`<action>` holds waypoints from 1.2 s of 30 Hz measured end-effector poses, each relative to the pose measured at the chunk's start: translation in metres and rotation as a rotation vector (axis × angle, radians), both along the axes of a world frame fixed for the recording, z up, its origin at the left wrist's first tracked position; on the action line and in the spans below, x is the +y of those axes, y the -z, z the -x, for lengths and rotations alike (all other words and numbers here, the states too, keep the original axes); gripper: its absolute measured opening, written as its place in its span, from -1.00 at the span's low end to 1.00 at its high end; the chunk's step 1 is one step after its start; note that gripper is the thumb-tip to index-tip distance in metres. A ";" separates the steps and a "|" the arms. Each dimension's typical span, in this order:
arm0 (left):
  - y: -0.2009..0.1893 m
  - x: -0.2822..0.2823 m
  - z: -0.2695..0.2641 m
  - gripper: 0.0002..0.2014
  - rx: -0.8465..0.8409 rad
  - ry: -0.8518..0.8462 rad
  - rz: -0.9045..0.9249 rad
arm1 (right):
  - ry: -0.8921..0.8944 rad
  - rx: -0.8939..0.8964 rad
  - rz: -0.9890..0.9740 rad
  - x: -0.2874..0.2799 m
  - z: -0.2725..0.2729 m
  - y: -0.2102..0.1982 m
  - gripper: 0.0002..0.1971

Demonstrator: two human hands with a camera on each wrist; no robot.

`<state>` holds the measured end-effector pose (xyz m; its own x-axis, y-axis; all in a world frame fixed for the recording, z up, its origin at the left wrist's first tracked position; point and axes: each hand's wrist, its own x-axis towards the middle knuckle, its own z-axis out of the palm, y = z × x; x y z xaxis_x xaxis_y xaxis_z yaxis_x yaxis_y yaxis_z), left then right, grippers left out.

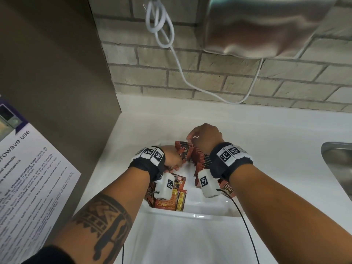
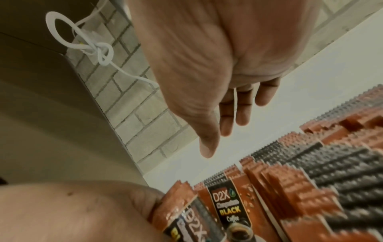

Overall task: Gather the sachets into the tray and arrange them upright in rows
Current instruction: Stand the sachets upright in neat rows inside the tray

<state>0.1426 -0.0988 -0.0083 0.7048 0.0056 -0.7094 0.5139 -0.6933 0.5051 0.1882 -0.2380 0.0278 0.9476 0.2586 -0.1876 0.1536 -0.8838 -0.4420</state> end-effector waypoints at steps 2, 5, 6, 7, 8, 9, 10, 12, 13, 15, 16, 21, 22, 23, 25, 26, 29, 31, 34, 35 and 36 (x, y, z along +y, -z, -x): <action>-0.002 0.002 0.001 -0.95 -0.010 -0.002 0.025 | -0.020 0.003 -0.049 -0.003 -0.001 -0.002 -0.70; -0.005 0.012 0.002 -0.83 -0.050 -0.082 0.124 | -0.108 0.061 -0.114 -0.009 0.000 -0.006 -0.77; -0.006 0.016 0.003 -0.80 -0.082 -0.132 0.186 | -0.134 0.089 -0.132 -0.010 0.002 -0.008 -0.84; -0.008 0.019 0.005 -0.78 -0.120 -0.186 0.274 | -0.158 0.102 -0.147 -0.011 0.005 -0.010 -0.89; -0.010 0.021 0.006 -0.78 -0.161 -0.240 0.375 | -0.177 0.100 -0.159 -0.013 0.007 -0.011 -0.88; -0.012 0.023 0.008 -0.77 -0.197 -0.281 0.469 | -0.184 0.090 -0.173 -0.013 0.007 -0.012 -0.87; -0.014 0.023 0.009 -0.74 -0.232 -0.308 0.543 | -0.170 0.076 -0.202 -0.013 0.007 -0.011 -0.88; -0.018 0.024 0.012 -0.71 -0.295 -0.328 0.608 | -0.118 0.057 -0.291 -0.013 0.006 -0.013 -0.90; -0.020 0.024 0.014 -0.70 -0.315 -0.328 0.602 | -0.087 0.054 -0.337 -0.012 0.006 -0.014 -0.92; -0.024 0.026 0.016 -0.71 -0.325 -0.340 0.529 | -0.037 0.042 -0.416 -0.014 0.003 -0.018 -0.98; -0.026 0.027 0.017 -0.72 -0.312 -0.351 0.461 | -0.025 0.024 -0.429 -0.014 0.001 -0.020 -0.96; -0.037 0.030 0.019 -0.76 -0.167 -0.241 0.033 | -0.045 -0.069 -0.226 -0.014 -0.002 -0.020 -0.80; -0.039 0.027 0.020 -0.82 -0.156 -0.200 -0.012 | -0.045 -0.074 -0.168 -0.012 -0.002 -0.017 -0.73; -0.040 0.023 0.021 -0.87 -0.141 -0.150 -0.043 | -0.064 -0.073 -0.089 -0.009 0.000 -0.015 -0.68; -0.041 0.014 0.023 -0.91 -0.103 -0.046 -0.067 | -0.106 -0.073 0.070 -0.004 0.004 -0.010 -0.65; -0.040 0.010 0.023 -0.91 -0.084 -0.014 -0.072 | -0.110 -0.069 0.107 -0.003 0.006 -0.010 -0.67; -0.039 0.003 0.022 -0.96 -0.095 0.037 -0.205 | -0.089 -0.086 0.123 -0.004 0.009 -0.011 -0.75; -0.042 0.004 0.020 -0.92 -0.161 0.112 -0.367 | -0.090 -0.092 0.129 -0.005 0.008 -0.011 -0.75; -0.051 0.004 0.016 -0.89 -0.177 0.216 -0.448 | -0.094 -0.074 0.108 -0.005 0.006 -0.012 -0.77; -0.052 0.003 0.015 -0.82 -0.146 0.252 -0.428 | -0.089 -0.071 0.101 -0.005 0.005 -0.012 -0.77; -0.050 0.001 0.014 -0.77 -0.111 0.273 -0.391 | -0.086 -0.071 0.103 -0.004 0.005 -0.012 -0.77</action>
